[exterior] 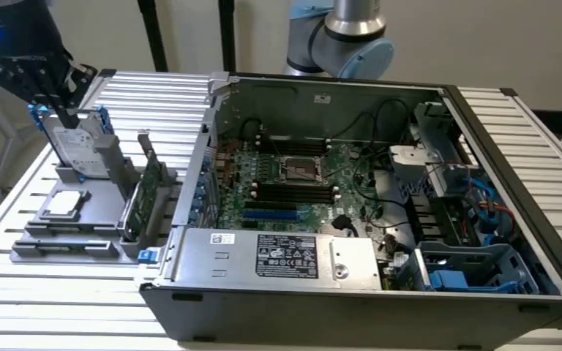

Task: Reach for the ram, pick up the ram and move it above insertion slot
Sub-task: 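Reach for the ram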

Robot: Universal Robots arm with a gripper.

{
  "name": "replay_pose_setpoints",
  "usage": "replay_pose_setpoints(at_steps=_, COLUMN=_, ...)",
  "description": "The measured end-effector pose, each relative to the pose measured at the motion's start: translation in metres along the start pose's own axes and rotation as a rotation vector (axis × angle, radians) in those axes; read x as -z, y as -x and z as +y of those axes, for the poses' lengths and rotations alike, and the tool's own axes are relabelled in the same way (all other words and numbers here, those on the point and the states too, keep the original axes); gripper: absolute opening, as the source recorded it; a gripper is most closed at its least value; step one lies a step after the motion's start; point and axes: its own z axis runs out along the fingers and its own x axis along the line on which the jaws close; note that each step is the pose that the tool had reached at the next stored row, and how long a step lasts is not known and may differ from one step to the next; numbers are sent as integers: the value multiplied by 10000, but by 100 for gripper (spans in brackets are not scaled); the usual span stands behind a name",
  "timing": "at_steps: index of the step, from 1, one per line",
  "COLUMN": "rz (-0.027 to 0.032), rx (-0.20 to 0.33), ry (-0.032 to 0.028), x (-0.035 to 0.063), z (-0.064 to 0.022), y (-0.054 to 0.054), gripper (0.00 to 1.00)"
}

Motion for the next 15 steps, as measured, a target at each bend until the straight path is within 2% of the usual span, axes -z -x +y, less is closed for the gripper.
replay_pose_setpoints(at_steps=15, rz=-1, rx=1, ry=-2, x=12, z=-679, y=-49, gripper=11)
